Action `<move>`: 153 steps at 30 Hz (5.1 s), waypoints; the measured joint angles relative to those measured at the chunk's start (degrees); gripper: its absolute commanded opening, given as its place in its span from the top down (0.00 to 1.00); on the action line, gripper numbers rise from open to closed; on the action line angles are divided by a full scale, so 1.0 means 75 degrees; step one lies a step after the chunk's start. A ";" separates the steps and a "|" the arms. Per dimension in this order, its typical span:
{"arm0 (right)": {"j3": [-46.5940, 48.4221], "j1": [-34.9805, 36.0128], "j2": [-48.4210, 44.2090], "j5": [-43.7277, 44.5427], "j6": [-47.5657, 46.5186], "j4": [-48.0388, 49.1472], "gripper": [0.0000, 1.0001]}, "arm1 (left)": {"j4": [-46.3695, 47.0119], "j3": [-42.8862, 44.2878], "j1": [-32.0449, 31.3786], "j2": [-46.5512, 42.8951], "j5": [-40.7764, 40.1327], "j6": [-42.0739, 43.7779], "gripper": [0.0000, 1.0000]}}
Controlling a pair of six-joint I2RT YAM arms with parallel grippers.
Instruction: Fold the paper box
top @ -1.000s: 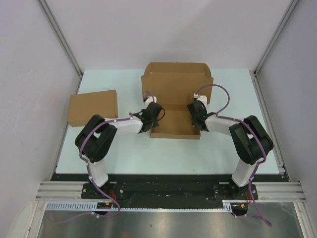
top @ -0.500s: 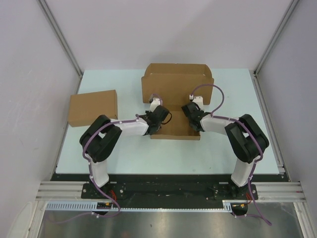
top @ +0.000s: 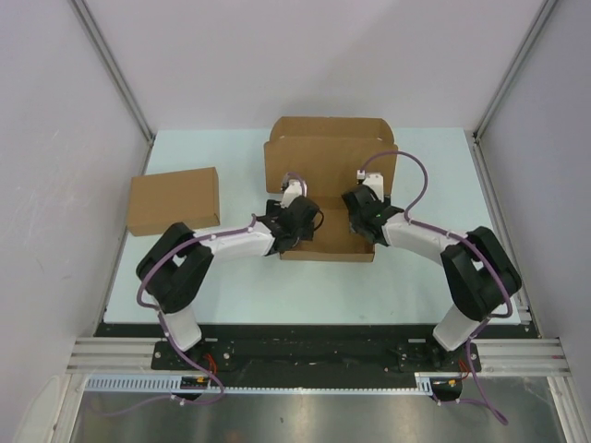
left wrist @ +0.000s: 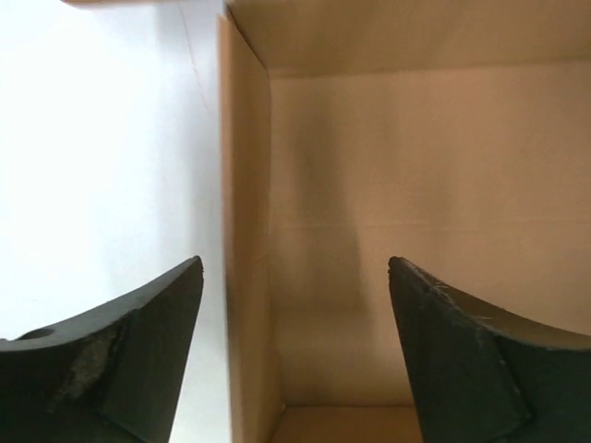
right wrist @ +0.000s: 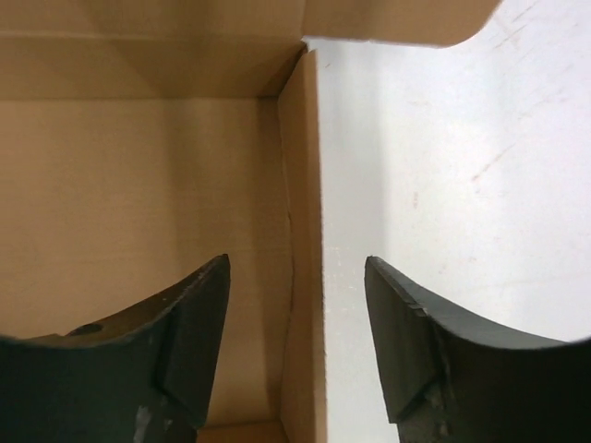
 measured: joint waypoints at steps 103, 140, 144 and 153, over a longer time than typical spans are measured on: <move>0.0565 -0.4004 0.0353 -0.9130 -0.1399 0.5901 0.94 | 0.1638 -0.1792 0.3978 -0.4331 0.2483 -0.0128 0.00; 0.0565 -0.3605 -0.0402 -0.8784 -0.2162 0.4890 1.00 | 0.8137 -0.0032 0.5782 0.0708 0.9331 -0.0262 0.17; 0.0565 -0.3605 -0.0402 -0.8775 -0.2162 0.4887 1.00 | 0.8259 0.0192 0.5788 0.0874 0.9468 -0.0347 0.21; 0.0565 -0.3582 -0.0402 -0.8760 -0.2159 0.4890 1.00 | 0.8274 0.0458 0.5794 0.1335 0.9760 -0.0417 0.37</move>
